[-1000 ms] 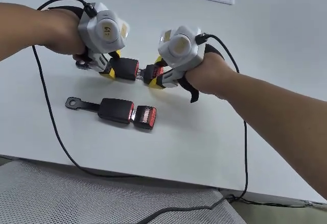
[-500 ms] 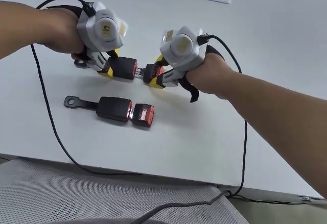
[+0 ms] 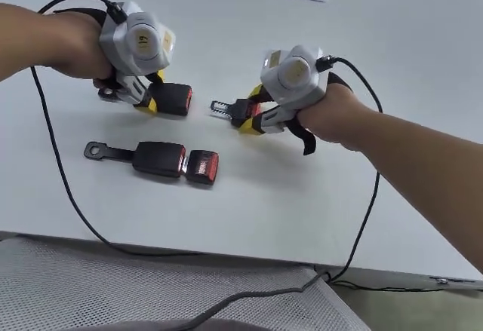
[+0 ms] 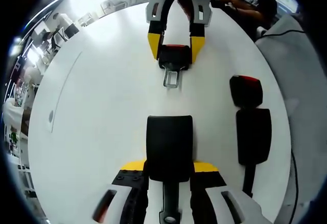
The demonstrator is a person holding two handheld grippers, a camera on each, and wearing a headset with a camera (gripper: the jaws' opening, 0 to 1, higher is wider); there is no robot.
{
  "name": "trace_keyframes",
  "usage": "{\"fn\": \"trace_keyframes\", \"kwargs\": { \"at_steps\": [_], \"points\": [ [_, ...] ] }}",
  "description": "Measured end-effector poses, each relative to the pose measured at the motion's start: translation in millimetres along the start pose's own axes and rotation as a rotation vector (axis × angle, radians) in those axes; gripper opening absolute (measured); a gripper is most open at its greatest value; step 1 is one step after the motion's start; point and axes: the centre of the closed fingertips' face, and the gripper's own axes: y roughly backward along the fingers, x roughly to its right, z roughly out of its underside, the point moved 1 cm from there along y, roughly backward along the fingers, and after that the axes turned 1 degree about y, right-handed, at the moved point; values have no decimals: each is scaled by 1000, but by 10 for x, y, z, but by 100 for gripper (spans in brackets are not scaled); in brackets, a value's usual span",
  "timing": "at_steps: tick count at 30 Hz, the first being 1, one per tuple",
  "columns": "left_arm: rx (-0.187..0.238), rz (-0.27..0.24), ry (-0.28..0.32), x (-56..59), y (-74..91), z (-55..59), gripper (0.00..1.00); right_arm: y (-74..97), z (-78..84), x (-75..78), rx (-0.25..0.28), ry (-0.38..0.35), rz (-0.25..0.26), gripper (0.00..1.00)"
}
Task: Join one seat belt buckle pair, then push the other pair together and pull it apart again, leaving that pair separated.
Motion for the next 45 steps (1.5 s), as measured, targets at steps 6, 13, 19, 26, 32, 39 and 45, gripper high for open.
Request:
{"fn": "trace_keyframes", "kwargs": {
  "at_steps": [6,13,19,26,32,39,45],
  "points": [
    [3,-4,11,-3,-3,1,31,155,254,23,-40,2,12,35],
    [1,-8,16,0,-6,-7,31,298,482,21,-72,-8,14,35],
    [10,-17,26,-1,-6,-11,31,418,663,29,-108,-9,12,36],
    [20,-10,20,4,-9,-16,31,538,841,8,-146,-31,9,36],
    [42,-29,46,7,3,-10,32,574,883,65,-162,-35,50,42],
    [64,-119,-23,-52,49,-53,38,626,908,43,-203,-49,83,45],
    [91,-151,157,42,200,274,50,795,850,-12,-131,-114,148,47]
  ]
}}
